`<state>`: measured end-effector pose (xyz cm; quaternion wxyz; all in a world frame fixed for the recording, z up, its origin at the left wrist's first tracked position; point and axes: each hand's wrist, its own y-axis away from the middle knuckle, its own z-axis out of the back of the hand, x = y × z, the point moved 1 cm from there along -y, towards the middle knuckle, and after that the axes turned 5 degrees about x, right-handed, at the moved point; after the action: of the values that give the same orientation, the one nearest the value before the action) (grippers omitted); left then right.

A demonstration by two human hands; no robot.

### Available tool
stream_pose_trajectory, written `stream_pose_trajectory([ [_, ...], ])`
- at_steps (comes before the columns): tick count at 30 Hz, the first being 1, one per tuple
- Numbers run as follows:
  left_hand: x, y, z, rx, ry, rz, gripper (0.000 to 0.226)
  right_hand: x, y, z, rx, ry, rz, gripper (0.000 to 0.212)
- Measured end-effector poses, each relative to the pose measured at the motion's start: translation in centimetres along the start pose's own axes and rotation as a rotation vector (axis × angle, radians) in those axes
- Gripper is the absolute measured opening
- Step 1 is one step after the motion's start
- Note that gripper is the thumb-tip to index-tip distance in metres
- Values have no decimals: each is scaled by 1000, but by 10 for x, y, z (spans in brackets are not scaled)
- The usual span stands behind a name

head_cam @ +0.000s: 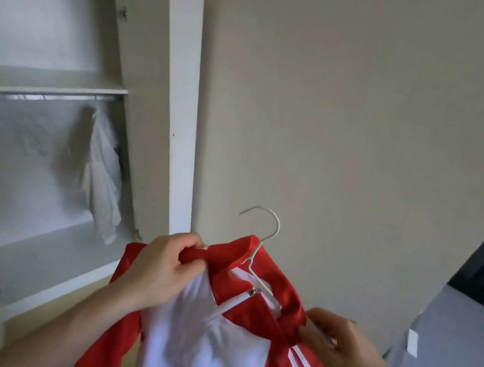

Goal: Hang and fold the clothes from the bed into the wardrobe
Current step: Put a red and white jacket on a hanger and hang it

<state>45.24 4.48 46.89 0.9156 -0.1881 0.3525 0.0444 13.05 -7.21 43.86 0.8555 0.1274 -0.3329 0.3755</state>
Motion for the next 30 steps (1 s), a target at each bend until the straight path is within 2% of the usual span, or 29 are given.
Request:
stream_pose_trajectory([
  [4,38,-8,55,-66,-67,33,20,45,-60,-18,19,3,49,31],
  [10,92,-38,119,-223,-176,122,22,102,-159,-30,107,-193,120,30],
  [14,127,-62,148,-232,-271,179,16,126,-230,-41,210,-217,152,30],
  [20,180,-114,176,-283,-360,274,32,141,-334,-55,307,-307,204,27],
  [25,222,-143,198,-315,-382,331,12,154,-419,-83,414,-384,184,24],
  [30,261,-141,239,-337,-432,444,50,178,-481,-128,457,-421,219,25],
])
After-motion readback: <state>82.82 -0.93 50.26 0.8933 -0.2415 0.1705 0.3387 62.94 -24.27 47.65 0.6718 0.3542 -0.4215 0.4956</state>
